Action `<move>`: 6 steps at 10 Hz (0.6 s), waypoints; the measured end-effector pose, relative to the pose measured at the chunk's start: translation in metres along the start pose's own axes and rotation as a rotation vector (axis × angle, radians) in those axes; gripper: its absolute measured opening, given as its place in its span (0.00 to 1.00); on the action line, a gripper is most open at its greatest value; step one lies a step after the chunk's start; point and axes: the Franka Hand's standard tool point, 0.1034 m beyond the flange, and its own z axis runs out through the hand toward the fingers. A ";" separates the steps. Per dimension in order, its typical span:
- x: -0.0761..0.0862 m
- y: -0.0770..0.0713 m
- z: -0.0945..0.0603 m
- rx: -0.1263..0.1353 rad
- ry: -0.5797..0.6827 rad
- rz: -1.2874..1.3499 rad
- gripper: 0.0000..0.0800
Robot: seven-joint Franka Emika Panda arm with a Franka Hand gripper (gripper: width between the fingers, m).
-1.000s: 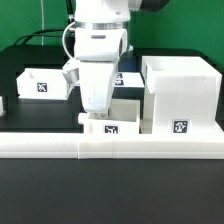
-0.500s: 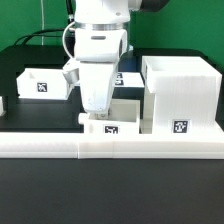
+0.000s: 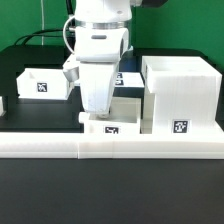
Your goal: Assemble drawer
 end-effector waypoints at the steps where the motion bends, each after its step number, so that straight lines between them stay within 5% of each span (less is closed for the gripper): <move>1: 0.001 0.000 0.001 -0.026 0.004 -0.001 0.05; 2: 0.002 -0.002 0.002 -0.024 0.005 -0.004 0.05; 4: 0.004 -0.002 0.005 -0.074 0.014 -0.003 0.05; 6: 0.003 -0.002 0.005 -0.071 0.013 -0.003 0.05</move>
Offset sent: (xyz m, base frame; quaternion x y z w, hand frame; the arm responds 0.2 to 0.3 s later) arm 0.0000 0.0000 0.0000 -0.1296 0.0000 0.0000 0.9916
